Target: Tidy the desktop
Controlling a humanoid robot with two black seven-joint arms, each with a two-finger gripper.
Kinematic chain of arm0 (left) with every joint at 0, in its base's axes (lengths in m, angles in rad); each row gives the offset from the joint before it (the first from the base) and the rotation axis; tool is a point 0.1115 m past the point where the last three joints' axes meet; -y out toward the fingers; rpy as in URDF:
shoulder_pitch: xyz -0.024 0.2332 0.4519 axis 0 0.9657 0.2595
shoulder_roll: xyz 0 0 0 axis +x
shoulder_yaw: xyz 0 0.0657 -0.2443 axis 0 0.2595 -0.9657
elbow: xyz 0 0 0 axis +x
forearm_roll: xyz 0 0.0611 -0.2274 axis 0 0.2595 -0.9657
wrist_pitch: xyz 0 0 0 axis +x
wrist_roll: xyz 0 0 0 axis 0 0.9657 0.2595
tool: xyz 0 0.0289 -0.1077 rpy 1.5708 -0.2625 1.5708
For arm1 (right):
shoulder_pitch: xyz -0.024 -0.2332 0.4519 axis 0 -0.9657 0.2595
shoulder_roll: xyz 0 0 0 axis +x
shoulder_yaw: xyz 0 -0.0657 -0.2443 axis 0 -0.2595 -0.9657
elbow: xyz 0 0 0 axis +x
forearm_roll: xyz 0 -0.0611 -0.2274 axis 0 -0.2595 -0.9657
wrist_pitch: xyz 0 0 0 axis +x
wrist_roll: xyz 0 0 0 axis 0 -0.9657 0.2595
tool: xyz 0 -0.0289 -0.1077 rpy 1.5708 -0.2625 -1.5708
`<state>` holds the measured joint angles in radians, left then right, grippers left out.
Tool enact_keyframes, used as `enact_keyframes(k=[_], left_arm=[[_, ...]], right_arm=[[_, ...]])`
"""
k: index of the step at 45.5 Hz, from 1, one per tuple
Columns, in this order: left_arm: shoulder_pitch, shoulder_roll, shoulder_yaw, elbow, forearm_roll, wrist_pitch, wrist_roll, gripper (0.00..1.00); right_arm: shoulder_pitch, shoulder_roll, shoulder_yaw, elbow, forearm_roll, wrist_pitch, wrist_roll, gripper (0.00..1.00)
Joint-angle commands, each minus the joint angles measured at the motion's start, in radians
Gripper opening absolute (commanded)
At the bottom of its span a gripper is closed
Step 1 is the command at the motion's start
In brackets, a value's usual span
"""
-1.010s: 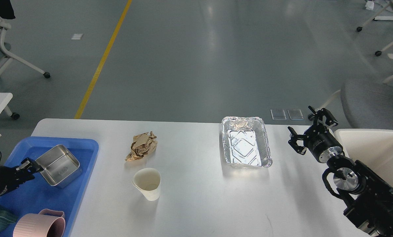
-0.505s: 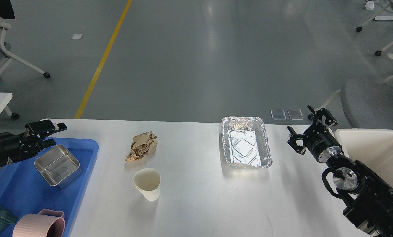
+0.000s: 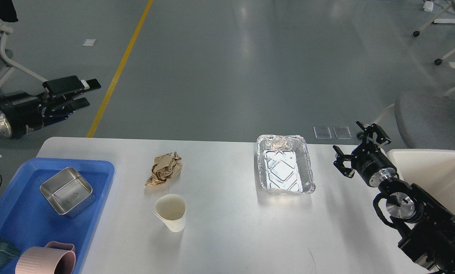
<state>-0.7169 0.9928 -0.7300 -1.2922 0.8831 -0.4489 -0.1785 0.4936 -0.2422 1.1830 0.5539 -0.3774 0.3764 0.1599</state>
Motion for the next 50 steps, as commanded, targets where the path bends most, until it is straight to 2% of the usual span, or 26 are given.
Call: enact_keyframes(k=[1, 6, 11, 16, 21, 31, 35, 39, 46, 50], left_arm=[[-0.065, -0.049, 0.0, 0.011, -0.071, 0.097, -0.003, 0.84], [-0.087, -0.104, 0.003, 0.046, -0.215, 0.209, -0.013, 0.84], [-0.095, -0.212, -0.002, 0.169, -0.416, 0.297, -0.016, 0.85], [-0.114, -0.322, -0.02, 0.358, -0.611, 0.308, -0.004, 0.87], [-0.099, -0.393, -0.064, 0.462, -0.674, 0.312, 0.002, 0.93], [-0.012, -0.463, -0.203, 0.473, -0.688, 0.311, -0.016, 0.97], [0.014, -0.487, -0.232, 0.473, -0.688, 0.305, -0.018, 0.97], [0.022, -0.497, -0.241, 0.473, -0.688, 0.303, -0.039, 0.97], [0.027, -0.497, -0.243, 0.473, -0.688, 0.286, -0.099, 0.97], [0.027, -0.497, -0.243, 0.473, -0.688, 0.276, -0.107, 0.97]], right_arm=[[0.003, -0.009, 0.001, 0.0, -0.029, -0.004, 0.0, 1.0], [0.005, -0.012, 0.001, 0.0, -0.032, -0.004, -0.003, 1.0], [0.006, -0.025, 0.001, 0.0, -0.047, -0.005, -0.005, 1.0], [0.008, -0.042, 0.0, 0.001, -0.061, -0.005, -0.007, 1.0], [0.008, -0.054, -0.003, 0.014, -0.101, -0.001, -0.011, 1.0], [0.011, -0.172, -0.166, 0.142, -0.172, -0.001, -0.034, 1.0], [0.019, -0.242, -0.226, 0.207, -0.173, 0.006, -0.08, 1.0], [0.037, -0.319, -0.313, 0.268, -0.175, 0.013, -0.144, 1.0], [0.066, -0.529, -0.477, 0.455, -0.178, 0.044, -0.183, 1.0], [0.069, -0.673, -0.517, 0.587, -0.199, 0.085, -0.198, 1.0]])
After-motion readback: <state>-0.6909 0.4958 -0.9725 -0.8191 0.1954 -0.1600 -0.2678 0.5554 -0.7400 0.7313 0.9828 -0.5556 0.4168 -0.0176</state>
